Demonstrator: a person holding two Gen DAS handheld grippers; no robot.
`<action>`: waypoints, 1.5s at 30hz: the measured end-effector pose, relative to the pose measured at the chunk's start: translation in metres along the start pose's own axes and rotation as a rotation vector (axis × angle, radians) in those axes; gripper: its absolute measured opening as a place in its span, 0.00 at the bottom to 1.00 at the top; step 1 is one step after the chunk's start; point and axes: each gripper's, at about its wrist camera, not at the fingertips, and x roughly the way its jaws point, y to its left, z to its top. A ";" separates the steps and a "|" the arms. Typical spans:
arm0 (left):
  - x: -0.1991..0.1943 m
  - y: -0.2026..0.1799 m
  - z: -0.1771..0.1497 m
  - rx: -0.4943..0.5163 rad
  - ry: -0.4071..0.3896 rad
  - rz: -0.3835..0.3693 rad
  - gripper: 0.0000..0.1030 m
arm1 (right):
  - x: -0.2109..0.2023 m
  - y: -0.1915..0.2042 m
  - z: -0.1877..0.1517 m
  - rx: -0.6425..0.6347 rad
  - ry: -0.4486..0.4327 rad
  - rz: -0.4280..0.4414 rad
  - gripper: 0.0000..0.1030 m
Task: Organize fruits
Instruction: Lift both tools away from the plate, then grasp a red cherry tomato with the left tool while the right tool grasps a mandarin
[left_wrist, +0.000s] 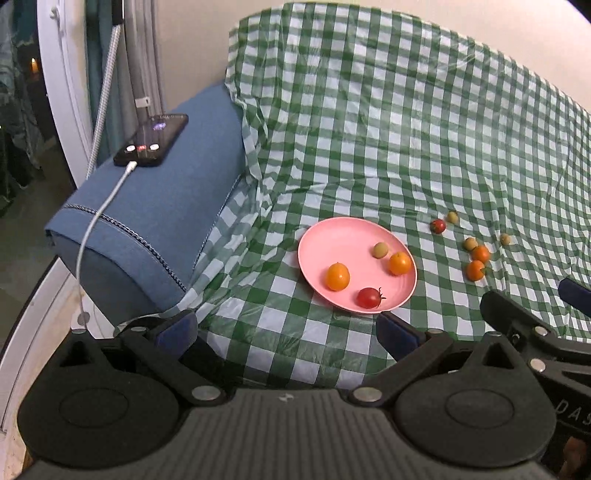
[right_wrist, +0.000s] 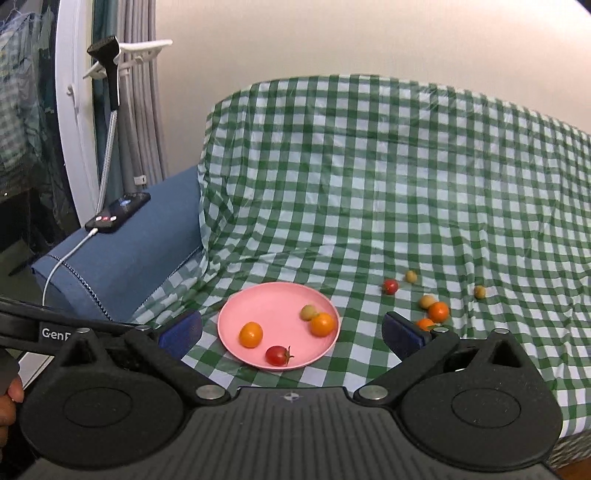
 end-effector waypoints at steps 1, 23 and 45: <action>-0.002 0.000 -0.001 0.004 -0.006 0.001 1.00 | -0.003 0.000 0.000 0.000 -0.008 -0.004 0.99; 0.013 0.003 -0.003 0.012 0.046 0.016 1.00 | 0.008 -0.009 -0.009 0.068 0.027 0.014 0.99; 0.104 -0.058 0.036 0.104 0.208 0.019 1.00 | 0.109 -0.167 -0.018 0.161 0.063 -0.281 0.99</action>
